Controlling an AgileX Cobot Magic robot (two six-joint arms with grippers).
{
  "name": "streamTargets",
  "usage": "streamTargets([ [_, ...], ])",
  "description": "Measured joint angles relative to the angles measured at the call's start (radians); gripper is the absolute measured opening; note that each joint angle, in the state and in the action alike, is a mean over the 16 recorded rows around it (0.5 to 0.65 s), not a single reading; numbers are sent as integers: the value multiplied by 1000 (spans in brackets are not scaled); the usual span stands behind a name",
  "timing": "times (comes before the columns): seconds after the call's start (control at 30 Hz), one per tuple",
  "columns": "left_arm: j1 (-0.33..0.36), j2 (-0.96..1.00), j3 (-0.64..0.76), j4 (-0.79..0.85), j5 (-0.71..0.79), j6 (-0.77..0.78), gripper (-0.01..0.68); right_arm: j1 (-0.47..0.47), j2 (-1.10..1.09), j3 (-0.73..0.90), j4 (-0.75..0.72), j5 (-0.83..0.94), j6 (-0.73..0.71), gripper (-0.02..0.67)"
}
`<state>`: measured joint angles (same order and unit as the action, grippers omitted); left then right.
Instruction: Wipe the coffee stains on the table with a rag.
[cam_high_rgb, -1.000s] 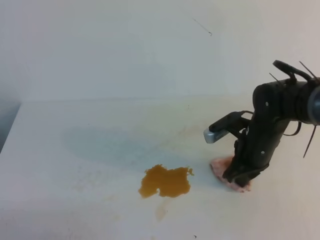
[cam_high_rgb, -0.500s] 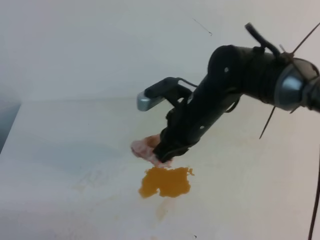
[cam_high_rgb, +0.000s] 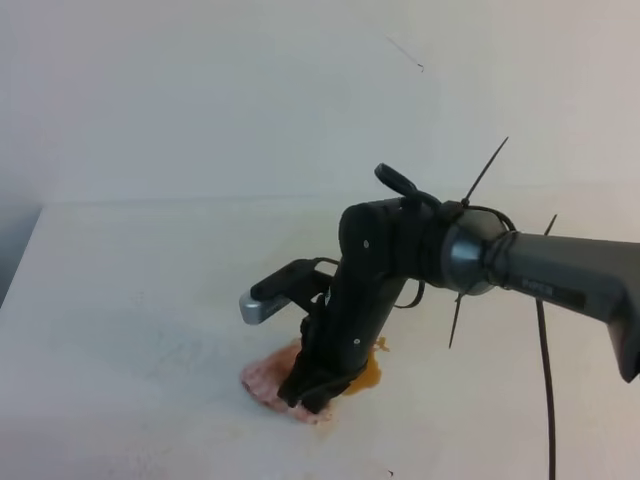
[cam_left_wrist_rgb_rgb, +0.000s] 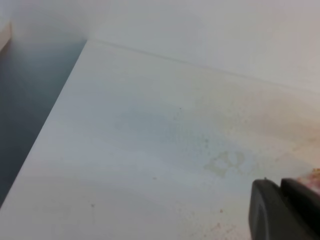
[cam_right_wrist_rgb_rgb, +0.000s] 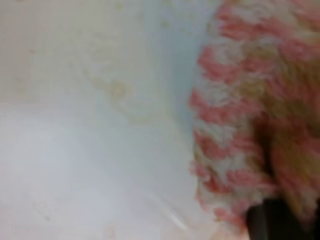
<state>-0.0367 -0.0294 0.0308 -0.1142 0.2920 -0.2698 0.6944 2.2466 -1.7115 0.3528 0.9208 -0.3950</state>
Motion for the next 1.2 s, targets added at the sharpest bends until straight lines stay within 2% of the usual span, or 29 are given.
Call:
streamTargets([
  [0.33, 0, 0, 0, 0, 0, 0, 0, -72, 15, -10, -126, 59, 105, 44],
  [0.6, 0, 0, 0, 0, 0, 0, 0, -138, 7, -37, -164, 84, 67, 43],
  [0.87, 0, 0, 0, 0, 0, 0, 0, -175, -14, -151, -188, 95, 21, 42],
  [1.2, 0, 0, 0, 0, 0, 0, 0, -252, 2, -267, -194, 157, 57, 42],
])
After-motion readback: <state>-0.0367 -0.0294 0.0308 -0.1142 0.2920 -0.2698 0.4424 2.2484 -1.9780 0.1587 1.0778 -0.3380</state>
